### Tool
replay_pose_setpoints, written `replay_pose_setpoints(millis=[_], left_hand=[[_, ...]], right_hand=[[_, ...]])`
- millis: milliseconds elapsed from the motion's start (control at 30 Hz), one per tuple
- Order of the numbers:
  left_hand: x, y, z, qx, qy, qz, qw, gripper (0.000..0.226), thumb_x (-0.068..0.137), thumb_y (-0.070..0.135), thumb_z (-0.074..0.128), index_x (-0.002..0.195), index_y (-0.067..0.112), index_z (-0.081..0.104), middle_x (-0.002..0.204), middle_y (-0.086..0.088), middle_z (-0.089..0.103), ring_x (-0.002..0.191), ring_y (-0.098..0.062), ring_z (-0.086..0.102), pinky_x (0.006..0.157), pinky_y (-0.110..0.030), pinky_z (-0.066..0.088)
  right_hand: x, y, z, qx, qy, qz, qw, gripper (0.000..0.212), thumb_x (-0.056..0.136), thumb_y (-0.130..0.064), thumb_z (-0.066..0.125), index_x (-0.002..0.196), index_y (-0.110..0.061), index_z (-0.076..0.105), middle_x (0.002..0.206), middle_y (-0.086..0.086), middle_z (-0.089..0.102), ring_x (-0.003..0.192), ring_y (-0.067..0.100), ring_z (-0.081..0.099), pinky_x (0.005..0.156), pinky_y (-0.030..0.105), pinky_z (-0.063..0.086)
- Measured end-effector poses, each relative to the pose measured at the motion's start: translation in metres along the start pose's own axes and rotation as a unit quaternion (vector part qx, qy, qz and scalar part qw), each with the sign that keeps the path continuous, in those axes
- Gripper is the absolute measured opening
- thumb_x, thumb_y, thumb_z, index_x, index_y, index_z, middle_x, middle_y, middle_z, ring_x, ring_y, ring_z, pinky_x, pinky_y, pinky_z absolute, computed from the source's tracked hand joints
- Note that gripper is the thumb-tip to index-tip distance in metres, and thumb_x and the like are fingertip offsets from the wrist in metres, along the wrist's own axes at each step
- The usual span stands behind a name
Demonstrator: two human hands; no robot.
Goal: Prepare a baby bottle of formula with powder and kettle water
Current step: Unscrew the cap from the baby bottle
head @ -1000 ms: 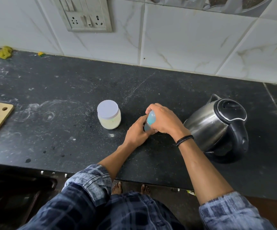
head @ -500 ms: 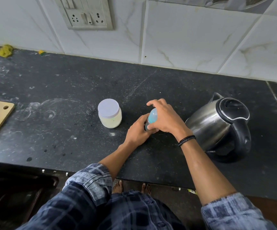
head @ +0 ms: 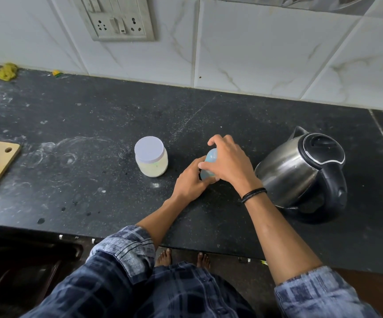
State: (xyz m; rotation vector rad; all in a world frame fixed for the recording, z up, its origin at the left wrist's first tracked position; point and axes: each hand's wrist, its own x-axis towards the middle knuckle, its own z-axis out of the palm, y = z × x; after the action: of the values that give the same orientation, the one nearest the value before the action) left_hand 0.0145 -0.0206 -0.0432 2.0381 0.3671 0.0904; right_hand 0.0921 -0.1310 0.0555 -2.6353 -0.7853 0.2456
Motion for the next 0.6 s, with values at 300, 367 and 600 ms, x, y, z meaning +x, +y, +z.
replay_pose_setpoints(millis=[300,367,600], left_hand=[[0.001,-0.004,0.002,0.000,-0.001,0.005,1.000,0.064,0.080,0.058,0.067,0.138,0.043,0.047,0.131,0.019,0.061,0.112,-0.005,0.060,0.095,-0.045,0.055],[0.002,-0.005,0.002,0.002,-0.003,0.008,1.000,0.065,0.082,0.056,0.067,0.141,0.041,0.046,0.135,0.018,0.060,0.115,-0.007,0.059,0.098,-0.045,0.055],[0.003,-0.007,0.002,0.002,-0.003,0.006,1.000,0.066,0.082,0.061,0.071,0.141,0.045,0.045,0.139,0.020,0.058,0.119,-0.005,0.058,0.101,-0.043,0.054]], right_hand=[[0.001,-0.002,0.003,-0.010,-0.037,-0.015,0.999,0.066,0.081,-0.020,0.086,0.138,-0.025,0.051,0.135,0.004,0.047,0.121,0.024,0.048,0.080,0.034,0.051],[0.000,-0.001,0.004,-0.005,-0.029,-0.004,1.000,0.059,0.085,-0.023,0.085,0.135,-0.023,0.053,0.131,0.005,0.052,0.116,0.025,0.055,0.078,0.034,0.050],[0.002,0.007,-0.006,0.088,-0.022,0.006,0.996,0.050,0.080,-0.012,0.084,0.121,-0.027,0.059,0.120,-0.004,0.056,0.105,0.019,0.058,0.076,0.032,0.052]])
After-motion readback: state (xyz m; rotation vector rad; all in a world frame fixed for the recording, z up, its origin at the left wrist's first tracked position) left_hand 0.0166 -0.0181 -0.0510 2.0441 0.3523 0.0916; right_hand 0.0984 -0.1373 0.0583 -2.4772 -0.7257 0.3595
